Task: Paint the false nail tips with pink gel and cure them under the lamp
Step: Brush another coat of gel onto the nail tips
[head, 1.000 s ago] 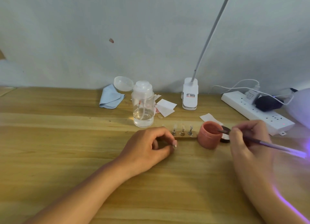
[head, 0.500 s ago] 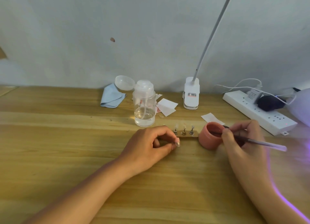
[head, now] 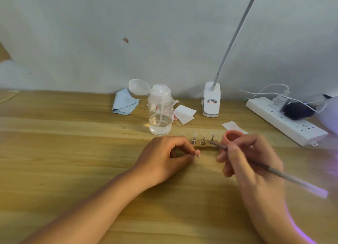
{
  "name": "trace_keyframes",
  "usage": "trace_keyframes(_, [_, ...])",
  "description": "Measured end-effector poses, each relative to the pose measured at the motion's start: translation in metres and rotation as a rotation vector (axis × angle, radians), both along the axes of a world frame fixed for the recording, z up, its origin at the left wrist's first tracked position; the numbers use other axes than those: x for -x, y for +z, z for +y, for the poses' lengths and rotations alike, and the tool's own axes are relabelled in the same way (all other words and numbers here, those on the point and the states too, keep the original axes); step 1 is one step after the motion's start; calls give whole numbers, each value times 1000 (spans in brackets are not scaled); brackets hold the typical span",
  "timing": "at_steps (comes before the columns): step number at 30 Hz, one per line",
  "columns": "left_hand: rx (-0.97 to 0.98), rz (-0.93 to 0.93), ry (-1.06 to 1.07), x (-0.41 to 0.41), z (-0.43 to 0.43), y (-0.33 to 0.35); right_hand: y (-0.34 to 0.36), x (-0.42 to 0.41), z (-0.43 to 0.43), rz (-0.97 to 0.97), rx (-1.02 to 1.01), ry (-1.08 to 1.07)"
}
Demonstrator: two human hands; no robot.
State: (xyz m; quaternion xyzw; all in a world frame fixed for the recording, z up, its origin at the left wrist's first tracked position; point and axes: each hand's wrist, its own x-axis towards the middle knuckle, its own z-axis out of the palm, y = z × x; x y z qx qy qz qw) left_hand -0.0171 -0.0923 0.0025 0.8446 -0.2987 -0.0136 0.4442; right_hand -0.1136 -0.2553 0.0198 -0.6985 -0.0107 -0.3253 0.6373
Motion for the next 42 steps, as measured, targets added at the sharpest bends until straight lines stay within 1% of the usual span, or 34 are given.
trace_keyframes(2, [-6,-9,4,1,0,0,-5,1,1,91,-31,38])
trace_keyframes(4, [-2,-13,3,2,0,0,-7,0,-2,140,-96,26])
trace_keyframes(7, [10,-6,0,2,1,1,-3,-5,-5,64,-147,-103])
trace_keyframes(10, [4,-3,-9,2,1,1,-1,-8,-13,5,-106,-270])
trace_keyframes(13, [12,-3,-6,3,0,2,-3,-13,-26,79,-23,-344])
trace_keyframes(21, [5,-18,5,3,1,1,-11,-22,-50,269,95,-392])
trace_keyframes(24, [4,-22,-3,3,1,1,-10,-24,-49,269,114,-397])
trace_keyframes(27, [1,-25,-6,3,1,2,-5,-20,-44,202,92,-415])
trace_keyframes(29, [-6,-17,-3,2,0,1,3,-14,-36,106,53,-399])
trace_keyframes(31, [-7,-4,-5,1,1,0,10,-9,-25,17,8,-336])
trace_keyframes(34, [-3,-14,-9,0,1,1,10,-3,-3,-30,-43,-119])
trace_keyframes(36, [0,-15,-7,1,1,1,6,1,7,47,-63,17])
trace_keyframes(38, [-14,-24,-3,2,0,2,1,2,7,141,-82,90])
trace_keyframes(42, [-25,-33,7,4,-1,3,-3,-1,-1,252,-105,68])
